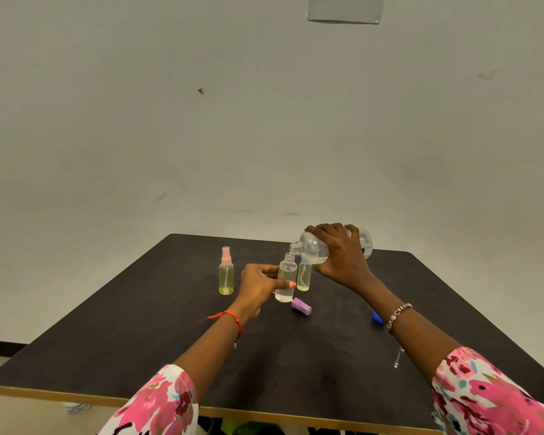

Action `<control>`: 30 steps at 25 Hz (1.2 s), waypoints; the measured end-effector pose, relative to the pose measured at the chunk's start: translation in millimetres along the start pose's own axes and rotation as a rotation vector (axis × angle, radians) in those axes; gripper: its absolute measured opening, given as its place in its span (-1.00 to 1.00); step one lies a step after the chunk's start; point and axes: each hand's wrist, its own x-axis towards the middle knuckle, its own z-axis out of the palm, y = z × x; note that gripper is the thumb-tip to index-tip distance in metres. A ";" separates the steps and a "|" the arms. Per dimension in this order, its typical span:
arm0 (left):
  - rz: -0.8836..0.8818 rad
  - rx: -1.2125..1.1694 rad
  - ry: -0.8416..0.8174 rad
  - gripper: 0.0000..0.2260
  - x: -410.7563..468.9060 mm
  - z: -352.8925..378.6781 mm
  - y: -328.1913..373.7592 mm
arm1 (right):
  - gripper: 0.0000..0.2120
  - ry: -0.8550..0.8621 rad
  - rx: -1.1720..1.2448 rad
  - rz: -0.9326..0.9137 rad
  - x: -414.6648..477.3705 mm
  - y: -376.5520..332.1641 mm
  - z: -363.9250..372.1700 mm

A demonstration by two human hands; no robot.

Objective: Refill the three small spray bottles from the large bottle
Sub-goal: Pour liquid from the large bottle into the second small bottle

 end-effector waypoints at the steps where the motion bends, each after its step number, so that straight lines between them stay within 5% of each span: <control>1: 0.001 -0.001 -0.001 -0.60 -0.4 -0.2 0.2 | -0.45 -0.005 0.000 0.002 0.2 -0.1 -0.2; 30: 0.003 0.019 0.014 -0.61 -0.9 -3.9 0.3 | -0.45 -0.006 -0.013 -0.024 2.4 -3.6 -3.0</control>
